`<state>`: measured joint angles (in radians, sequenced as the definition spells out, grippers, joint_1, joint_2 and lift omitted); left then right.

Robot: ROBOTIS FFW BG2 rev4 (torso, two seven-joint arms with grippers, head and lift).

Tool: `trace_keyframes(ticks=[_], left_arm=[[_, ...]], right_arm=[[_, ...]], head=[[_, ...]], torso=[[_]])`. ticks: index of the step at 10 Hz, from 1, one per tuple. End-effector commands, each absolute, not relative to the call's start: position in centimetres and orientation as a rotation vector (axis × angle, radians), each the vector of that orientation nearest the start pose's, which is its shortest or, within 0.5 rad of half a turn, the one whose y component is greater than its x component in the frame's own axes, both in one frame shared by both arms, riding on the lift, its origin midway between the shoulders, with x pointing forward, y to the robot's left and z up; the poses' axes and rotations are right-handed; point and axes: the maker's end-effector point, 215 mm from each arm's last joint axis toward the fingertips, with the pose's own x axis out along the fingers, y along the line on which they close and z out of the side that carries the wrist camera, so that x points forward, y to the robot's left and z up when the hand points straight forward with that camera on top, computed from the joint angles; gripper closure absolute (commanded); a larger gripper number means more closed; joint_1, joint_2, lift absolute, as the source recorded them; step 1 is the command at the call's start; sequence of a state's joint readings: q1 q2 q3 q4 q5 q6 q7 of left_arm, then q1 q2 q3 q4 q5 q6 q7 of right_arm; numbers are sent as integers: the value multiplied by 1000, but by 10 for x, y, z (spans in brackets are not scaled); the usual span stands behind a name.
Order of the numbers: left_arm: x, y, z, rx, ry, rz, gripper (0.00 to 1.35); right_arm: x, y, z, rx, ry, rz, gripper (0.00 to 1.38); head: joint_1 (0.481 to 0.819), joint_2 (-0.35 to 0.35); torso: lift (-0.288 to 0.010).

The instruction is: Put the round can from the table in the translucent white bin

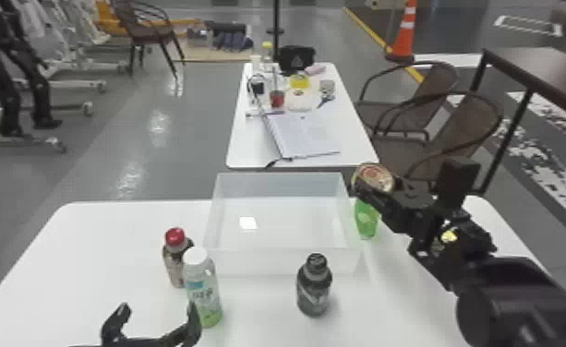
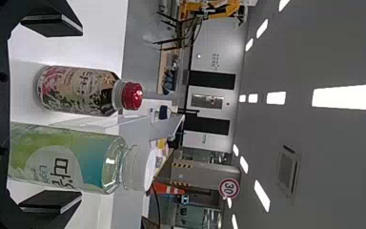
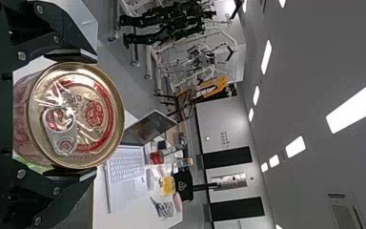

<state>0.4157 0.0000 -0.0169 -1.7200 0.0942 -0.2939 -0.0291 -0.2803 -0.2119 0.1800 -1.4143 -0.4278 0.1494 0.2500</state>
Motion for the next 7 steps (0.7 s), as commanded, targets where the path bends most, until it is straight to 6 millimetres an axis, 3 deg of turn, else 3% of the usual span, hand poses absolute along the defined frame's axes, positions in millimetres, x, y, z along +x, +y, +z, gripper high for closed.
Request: trace_keyframes(ticks=[1,2,3,7], left_arm=[[454,218,-390,-107,-25,-18,98],[455,216,-390,-112,-26,-21,98],[457,214,-391,-115,-25,-24,98],[458,214,-390,-123,-29,-23,98]], right_arm=[[674,-149,-297,189,61,416,722],[690,-144,-274,206,36,423,722],[697,-131,-271,236,48,446,719],[685,-75,-325,375,198,540,714]], head=[[549,0],[549,0],[549,0],[549,0]], torso=[[-100],[-100],[-100],[-100]])
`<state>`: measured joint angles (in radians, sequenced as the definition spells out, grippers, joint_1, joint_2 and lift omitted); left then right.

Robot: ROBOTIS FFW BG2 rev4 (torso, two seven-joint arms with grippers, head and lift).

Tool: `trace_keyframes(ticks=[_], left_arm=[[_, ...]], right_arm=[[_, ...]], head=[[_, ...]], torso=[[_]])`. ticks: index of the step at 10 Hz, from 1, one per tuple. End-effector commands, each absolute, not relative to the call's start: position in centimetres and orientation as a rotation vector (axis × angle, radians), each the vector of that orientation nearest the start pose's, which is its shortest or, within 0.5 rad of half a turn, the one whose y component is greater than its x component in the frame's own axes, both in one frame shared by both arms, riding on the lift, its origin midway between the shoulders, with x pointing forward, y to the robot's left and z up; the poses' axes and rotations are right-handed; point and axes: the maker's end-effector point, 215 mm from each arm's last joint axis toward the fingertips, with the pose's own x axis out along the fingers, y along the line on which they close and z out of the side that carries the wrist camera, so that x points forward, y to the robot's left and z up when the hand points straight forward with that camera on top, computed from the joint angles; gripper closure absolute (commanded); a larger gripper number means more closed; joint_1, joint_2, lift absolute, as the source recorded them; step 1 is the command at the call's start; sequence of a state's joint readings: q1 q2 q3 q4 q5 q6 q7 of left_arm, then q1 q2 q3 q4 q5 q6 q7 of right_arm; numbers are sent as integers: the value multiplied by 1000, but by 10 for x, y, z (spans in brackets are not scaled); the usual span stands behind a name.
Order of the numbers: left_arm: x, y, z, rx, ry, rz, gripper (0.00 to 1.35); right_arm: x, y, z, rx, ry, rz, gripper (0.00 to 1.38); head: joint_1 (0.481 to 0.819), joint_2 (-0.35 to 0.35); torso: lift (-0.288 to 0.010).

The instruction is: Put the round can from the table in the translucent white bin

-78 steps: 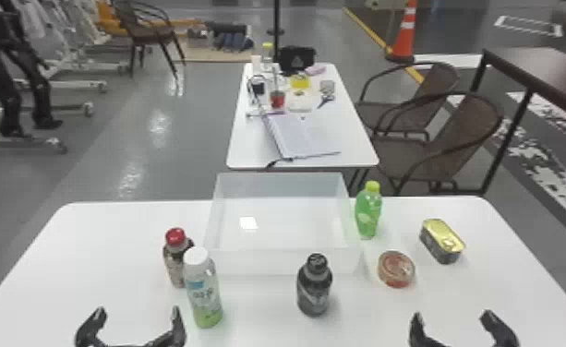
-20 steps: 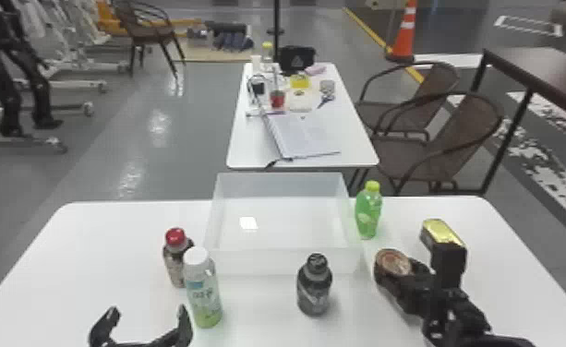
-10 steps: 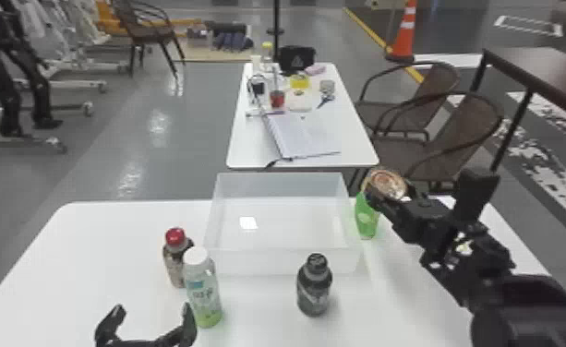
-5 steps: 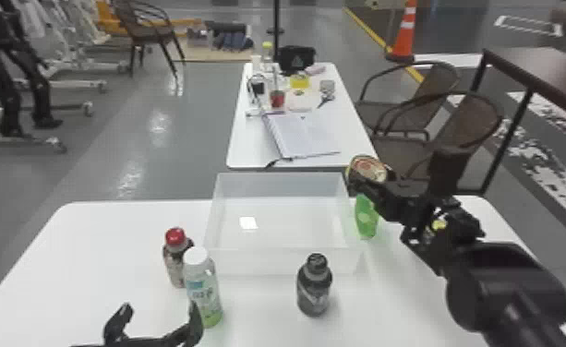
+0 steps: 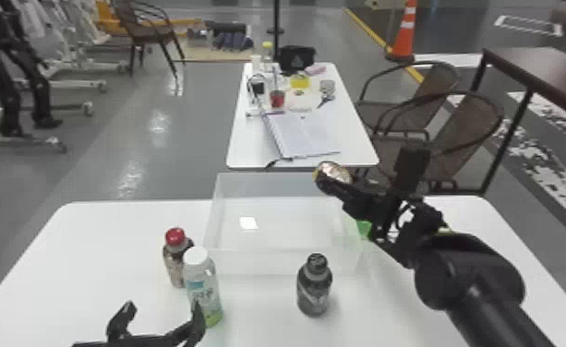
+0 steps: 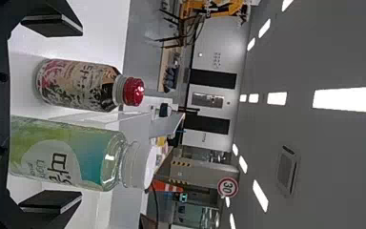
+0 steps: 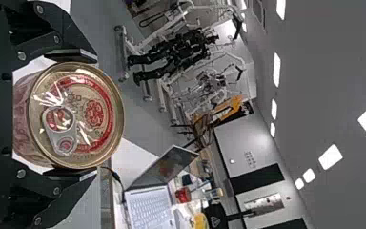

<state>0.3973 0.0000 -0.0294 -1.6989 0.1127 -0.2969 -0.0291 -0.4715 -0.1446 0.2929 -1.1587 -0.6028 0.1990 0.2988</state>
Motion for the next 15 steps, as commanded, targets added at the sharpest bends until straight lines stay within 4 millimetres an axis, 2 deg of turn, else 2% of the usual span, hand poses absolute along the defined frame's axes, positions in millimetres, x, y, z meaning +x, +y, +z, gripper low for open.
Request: trace_keyframes(ticks=[1,4,6,7,10,15], left_arm=[[458,214,-391,-124,-28,-22,98],[458,215,-391,-126,-30,-25,98],[458,216,-390,-126,-32,-26,98],[458,216,-391,-126,-32,-26,98],[457,216,-390,-126,-33,-26,98],[456,216,-391,-125,-31,-27,98]], right_arm=[[679,-65,-341,390,236,551,714],[663,-52,-388,381,346,565,714],[659,-55,-404,350,372,564,711],[658,-58,-408,341,377,560,693],[660,-61,-406,335,363,553,438],[662,-66,-400,338,347,548,403]], head=[[549,0],[549,0],[549,0],[549,0],[549,0],[549,0]], torso=[[-100],[-100],[-100],[-100],[-100],[-100]])
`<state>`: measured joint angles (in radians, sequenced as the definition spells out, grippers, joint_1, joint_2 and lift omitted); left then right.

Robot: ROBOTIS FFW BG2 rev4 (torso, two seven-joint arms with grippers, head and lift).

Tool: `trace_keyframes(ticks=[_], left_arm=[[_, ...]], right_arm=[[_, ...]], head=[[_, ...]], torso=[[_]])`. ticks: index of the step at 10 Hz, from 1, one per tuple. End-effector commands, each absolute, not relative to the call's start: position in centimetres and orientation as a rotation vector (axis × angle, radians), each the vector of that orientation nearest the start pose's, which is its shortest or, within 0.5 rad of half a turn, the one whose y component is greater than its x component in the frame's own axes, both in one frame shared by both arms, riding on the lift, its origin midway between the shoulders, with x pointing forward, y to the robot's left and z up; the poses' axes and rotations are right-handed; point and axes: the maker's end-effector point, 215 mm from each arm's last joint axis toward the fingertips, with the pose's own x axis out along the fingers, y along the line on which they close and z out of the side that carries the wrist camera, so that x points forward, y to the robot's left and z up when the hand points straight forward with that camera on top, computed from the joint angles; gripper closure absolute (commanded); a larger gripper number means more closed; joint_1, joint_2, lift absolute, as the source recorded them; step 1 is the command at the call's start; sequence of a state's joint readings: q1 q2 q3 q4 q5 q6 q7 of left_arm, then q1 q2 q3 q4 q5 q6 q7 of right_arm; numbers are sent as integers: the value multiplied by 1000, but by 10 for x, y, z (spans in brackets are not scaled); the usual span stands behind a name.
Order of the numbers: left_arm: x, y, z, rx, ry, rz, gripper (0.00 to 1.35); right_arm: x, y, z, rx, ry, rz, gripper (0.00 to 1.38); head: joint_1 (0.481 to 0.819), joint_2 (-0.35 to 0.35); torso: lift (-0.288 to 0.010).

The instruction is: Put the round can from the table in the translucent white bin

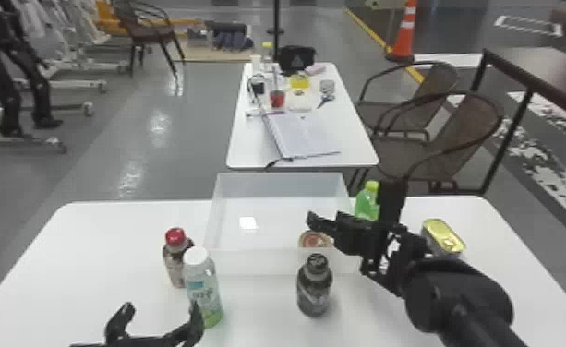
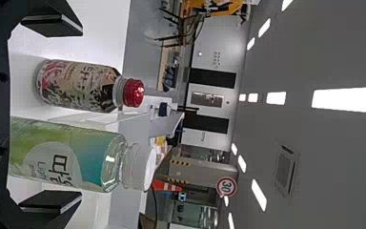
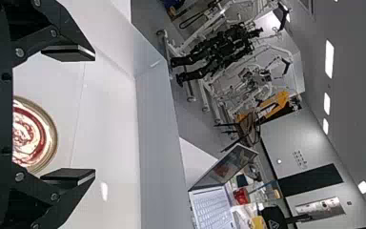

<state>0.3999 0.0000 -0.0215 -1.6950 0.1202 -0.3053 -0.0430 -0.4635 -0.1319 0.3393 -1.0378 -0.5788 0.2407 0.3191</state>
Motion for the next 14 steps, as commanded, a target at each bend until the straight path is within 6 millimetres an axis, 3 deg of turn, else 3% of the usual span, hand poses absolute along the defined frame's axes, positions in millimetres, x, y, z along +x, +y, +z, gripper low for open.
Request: trace_keyframes(ticks=[1,2,4,5,8,10,11,14], left_arm=[[456,216,-391,-125,-31,-27,98],[456,216,-391,-125,-31,-27,98],[456,215,-391,-126,-29,-30,98],[457,213,-391,-124,-29,-33,98],[457,214,-391,-121,-29,-32,94],[457,215,-390,-116,-30,-30,94],[457,217,-391,-115,-29,-28,93],[455,223,-390,-103,-34,-19,98]], right_arm=[[662,-66,-400,339,348,547,403],[662,-68,-398,343,341,545,403],[665,-82,-350,300,196,534,403],[659,-100,-329,281,135,500,403],[606,-146,-334,280,100,405,403],[565,-180,-316,128,-19,324,406],[539,-190,-332,79,-24,291,403],[496,-219,-360,64,-3,219,401]], head=[[549,0],[549,0],[549,0],[549,0],[549,0],[549,0],[549,0],[549,0]], torso=[[-100],[-100],[-100],[-100],[-100],[-100],[-100],[-100]])
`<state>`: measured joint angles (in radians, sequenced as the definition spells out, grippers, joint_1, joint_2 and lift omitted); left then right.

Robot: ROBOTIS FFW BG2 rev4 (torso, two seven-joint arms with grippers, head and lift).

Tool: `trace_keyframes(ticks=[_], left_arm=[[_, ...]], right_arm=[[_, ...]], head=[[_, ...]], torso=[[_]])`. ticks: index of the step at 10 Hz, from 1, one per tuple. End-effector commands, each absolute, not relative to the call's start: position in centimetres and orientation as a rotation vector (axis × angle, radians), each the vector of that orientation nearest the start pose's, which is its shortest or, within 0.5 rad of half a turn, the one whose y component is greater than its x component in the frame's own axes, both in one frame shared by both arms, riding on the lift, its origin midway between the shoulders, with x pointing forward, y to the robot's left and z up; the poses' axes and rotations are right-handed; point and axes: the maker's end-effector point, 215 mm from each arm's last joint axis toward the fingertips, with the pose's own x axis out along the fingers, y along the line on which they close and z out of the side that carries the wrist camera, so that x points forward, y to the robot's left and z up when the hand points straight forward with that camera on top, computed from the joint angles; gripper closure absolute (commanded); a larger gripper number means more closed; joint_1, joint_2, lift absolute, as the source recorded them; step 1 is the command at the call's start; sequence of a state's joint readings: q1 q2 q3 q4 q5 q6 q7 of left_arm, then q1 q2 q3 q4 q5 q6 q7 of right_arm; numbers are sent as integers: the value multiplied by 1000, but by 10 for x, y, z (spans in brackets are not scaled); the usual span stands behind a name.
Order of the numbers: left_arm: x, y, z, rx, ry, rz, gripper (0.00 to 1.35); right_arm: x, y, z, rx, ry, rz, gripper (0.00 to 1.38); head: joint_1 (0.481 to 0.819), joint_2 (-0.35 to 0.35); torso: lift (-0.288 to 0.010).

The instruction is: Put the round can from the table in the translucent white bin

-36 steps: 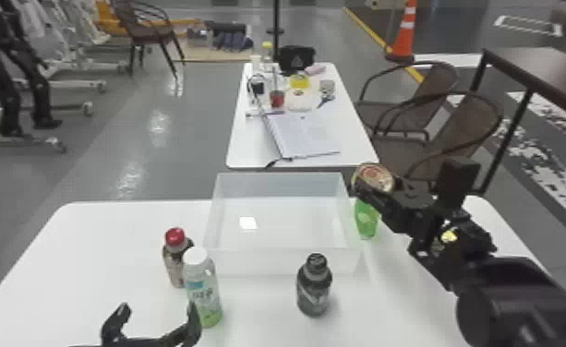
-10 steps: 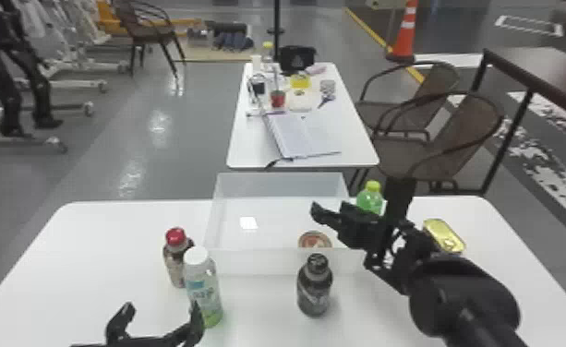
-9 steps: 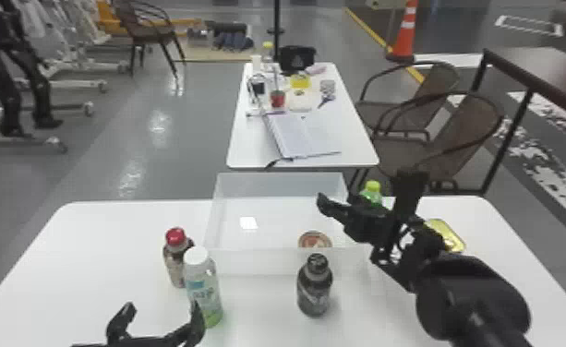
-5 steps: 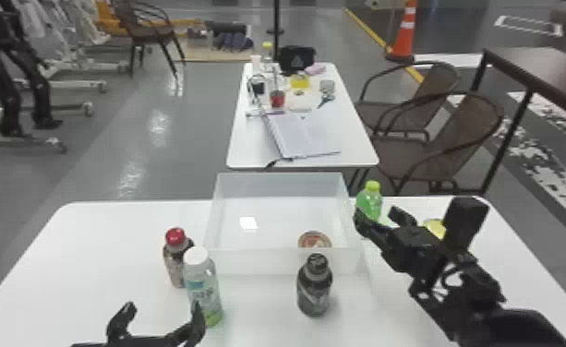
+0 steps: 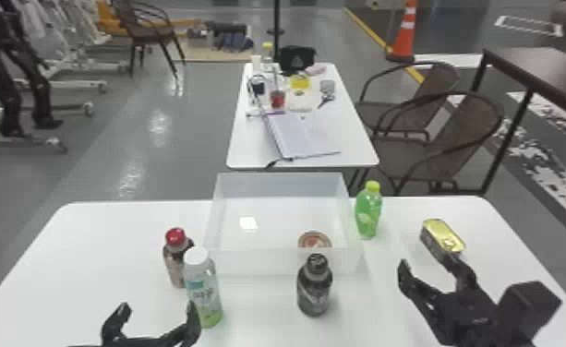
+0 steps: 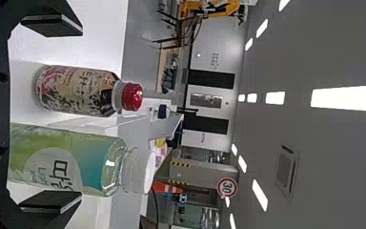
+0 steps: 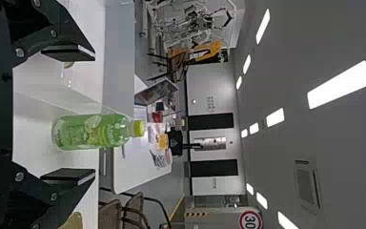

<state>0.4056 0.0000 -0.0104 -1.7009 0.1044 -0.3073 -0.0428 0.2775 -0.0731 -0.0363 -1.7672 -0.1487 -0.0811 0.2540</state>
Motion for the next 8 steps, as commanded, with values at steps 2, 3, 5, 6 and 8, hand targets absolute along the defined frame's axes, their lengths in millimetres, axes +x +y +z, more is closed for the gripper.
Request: trace_keyframes(ticks=[2,3,5,6,8], left_arm=[[455,226,-386,-74,-45,-18,98],[455,227,-385,-67,-49,-17,98],[453,230,-381,-43,-61,-14,98],[452,230,-379,-35,-64,-12,98],[452,232,-375,-3,-71,-11,98]], right_arm=[[469,-219,-376,62,22,231,406],[458,-217,-382,67,34,228,406],[439,-219,-385,73,21,191,406],[429,-229,-387,21,32,150,406],[425,-235,-378,-51,21,113,403]], head=[[549,0],[549,0],[549,0],[549,0],[549,0]], torso=[[-100],[-100],[-100],[-100],[-100]])
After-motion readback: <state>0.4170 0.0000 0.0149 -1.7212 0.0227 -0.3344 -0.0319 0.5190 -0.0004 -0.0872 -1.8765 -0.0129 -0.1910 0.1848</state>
